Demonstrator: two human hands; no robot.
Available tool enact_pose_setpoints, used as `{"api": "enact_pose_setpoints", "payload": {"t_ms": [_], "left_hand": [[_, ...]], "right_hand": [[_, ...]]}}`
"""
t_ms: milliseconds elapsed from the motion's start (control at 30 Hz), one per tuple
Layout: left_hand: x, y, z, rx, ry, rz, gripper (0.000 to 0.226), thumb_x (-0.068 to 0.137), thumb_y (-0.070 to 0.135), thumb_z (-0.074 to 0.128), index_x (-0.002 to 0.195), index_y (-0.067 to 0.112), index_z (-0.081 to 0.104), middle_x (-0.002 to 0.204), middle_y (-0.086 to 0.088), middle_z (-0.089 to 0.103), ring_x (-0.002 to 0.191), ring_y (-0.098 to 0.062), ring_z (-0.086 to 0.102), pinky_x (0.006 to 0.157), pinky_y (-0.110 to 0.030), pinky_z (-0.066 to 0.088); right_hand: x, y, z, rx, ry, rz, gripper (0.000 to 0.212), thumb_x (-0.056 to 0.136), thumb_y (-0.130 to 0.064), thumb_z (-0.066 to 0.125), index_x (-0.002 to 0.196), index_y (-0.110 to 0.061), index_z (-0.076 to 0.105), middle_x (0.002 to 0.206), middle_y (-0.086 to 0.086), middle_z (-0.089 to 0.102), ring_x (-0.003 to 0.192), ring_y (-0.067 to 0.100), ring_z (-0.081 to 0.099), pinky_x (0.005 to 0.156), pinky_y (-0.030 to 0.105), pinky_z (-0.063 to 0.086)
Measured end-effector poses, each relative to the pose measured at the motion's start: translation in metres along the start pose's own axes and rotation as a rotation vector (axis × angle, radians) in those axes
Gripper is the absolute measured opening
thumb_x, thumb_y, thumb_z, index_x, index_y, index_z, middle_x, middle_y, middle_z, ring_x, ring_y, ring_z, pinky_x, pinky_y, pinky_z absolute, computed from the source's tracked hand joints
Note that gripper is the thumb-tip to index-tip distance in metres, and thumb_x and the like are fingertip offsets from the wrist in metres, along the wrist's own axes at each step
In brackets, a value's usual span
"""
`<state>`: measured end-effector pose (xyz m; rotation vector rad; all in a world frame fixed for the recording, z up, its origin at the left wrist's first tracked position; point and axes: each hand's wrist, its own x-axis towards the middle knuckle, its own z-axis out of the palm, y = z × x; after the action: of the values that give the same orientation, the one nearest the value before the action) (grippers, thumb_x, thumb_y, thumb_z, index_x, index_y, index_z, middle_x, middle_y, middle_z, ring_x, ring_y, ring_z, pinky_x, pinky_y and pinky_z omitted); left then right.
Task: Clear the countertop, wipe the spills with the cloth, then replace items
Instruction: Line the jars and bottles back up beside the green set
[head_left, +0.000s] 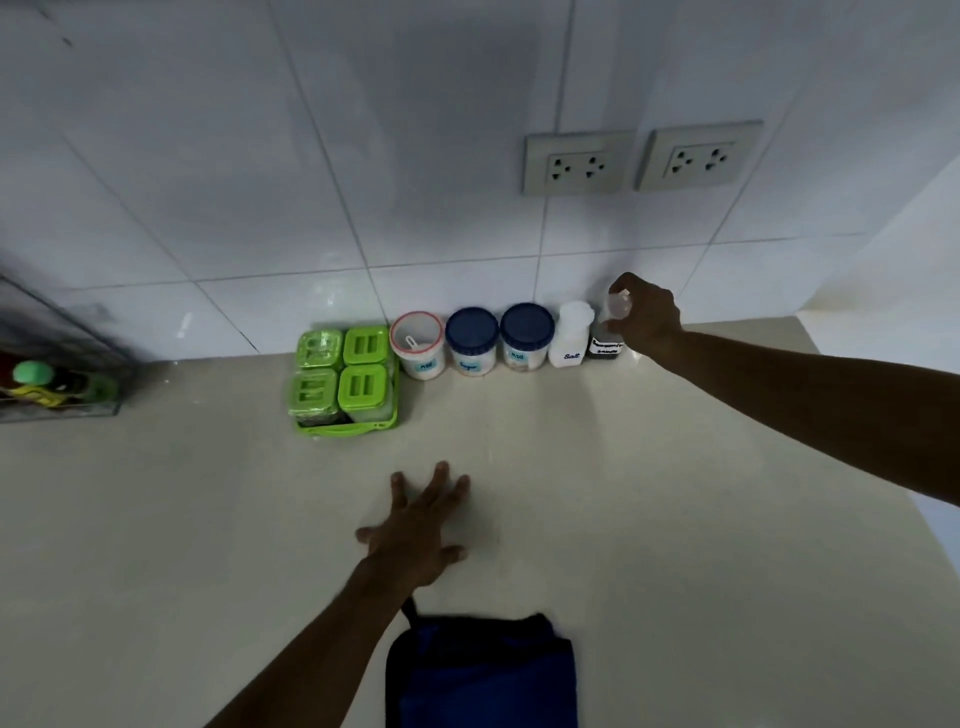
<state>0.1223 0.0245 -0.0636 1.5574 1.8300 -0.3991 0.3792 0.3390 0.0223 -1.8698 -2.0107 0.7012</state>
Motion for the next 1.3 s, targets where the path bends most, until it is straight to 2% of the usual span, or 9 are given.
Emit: {"api": "enact_pose_setpoints", "payload": {"t_ms": [133,233,400,533,667,967,1100,1200,1300], "left_hand": [[0.001,0.002,-0.002,0.001,-0.002,-0.003,0.099,0.100,0.061,0.062,0.162,0.063,-0.015,0.172,0.031,-0.031,0.166,-0.040,-0.024,0.104,-0.090,0.035],[0.001,0.002,-0.003,-0.003,-0.008,-0.006,0.098,0.101,0.060,0.062,0.162,0.063,-0.015,0.172,0.031,-0.032,0.166,-0.040,-0.025,0.104,-0.092,0.034],[0.000,0.004,-0.005,-0.004,-0.012,-0.010,0.098,0.101,0.059,0.062,0.162,0.063,-0.014,0.172,0.031,-0.031,0.166,-0.040,-0.024,0.104,-0.092,0.033],[0.001,0.004,-0.005,-0.012,-0.008,-0.007,0.098,0.101,0.058,0.063,0.163,0.063,-0.013,0.172,0.031,-0.032,0.166,-0.040,-0.024,0.103,-0.093,0.033],[0.004,0.003,-0.003,-0.013,-0.007,-0.013,0.100,0.100,0.059,0.065,0.162,0.063,-0.014,0.172,0.031,-0.032,0.166,-0.041,-0.024,0.102,-0.093,0.033],[0.006,0.001,-0.001,-0.026,-0.001,-0.011,0.101,0.099,0.060,0.066,0.160,0.065,-0.015,0.171,0.032,-0.031,0.165,-0.041,-0.024,0.101,-0.095,0.032],[0.005,0.003,-0.002,-0.033,0.007,-0.011,0.101,0.099,0.060,0.065,0.162,0.064,-0.014,0.172,0.032,-0.031,0.166,-0.041,-0.024,0.102,-0.094,0.032],[0.004,0.004,-0.004,-0.031,0.009,-0.015,0.100,0.099,0.061,0.064,0.162,0.063,-0.014,0.172,0.031,-0.031,0.166,-0.040,-0.024,0.102,-0.093,0.032],[0.003,0.002,-0.004,-0.027,0.034,-0.018,0.099,0.100,0.061,0.064,0.164,0.061,-0.012,0.173,0.030,-0.028,0.166,-0.040,-0.023,0.102,-0.093,0.033]], "right_hand": [[0.006,0.003,-0.002,-0.056,-0.067,-0.048,0.057,0.084,-0.016,0.085,0.136,-0.021,0.060,0.129,0.015,0.066,0.119,0.038,0.064,0.095,0.042,0.055],[0.005,0.002,-0.008,-0.163,-0.090,-0.139,0.071,0.086,-0.028,0.083,0.150,-0.029,0.051,0.138,0.016,0.055,0.121,0.040,0.062,0.102,0.048,0.053],[0.004,-0.016,-0.006,-0.408,-0.134,-0.390,0.078,0.078,-0.049,0.089,0.149,-0.046,0.056,0.151,-0.004,0.056,0.131,0.029,0.059,0.105,0.049,0.036],[0.009,-0.017,0.008,-0.314,-0.183,-0.359,0.055,0.090,-0.041,0.082,0.142,-0.042,0.062,0.145,-0.007,0.061,0.134,0.030,0.053,0.101,0.048,0.034],[0.017,-0.011,0.011,-0.224,-0.177,-0.343,0.050,0.092,-0.032,0.081,0.139,-0.035,0.064,0.142,-0.004,0.063,0.134,0.033,0.052,0.101,0.049,0.042],[0.018,-0.008,0.022,-0.195,-0.124,-0.315,0.053,0.090,-0.038,0.083,0.139,-0.037,0.063,0.141,-0.005,0.063,0.135,0.031,0.048,0.098,0.048,0.038],[0.011,-0.009,0.019,-0.286,-0.123,-0.310,0.073,0.086,-0.041,0.086,0.152,-0.040,0.054,0.155,-0.008,0.057,0.144,0.029,0.047,0.107,0.053,0.038],[-0.020,-0.010,0.016,-0.349,-0.053,-0.328,0.085,0.087,-0.045,0.084,0.161,-0.043,0.041,0.169,-0.012,0.040,0.160,0.028,0.029,0.118,0.056,0.028],[-0.087,-0.009,0.027,-0.297,0.072,-0.386,0.079,0.090,-0.046,0.079,0.160,-0.037,0.043,0.166,-0.009,0.045,0.157,0.032,0.035,0.112,0.053,0.033]]}}
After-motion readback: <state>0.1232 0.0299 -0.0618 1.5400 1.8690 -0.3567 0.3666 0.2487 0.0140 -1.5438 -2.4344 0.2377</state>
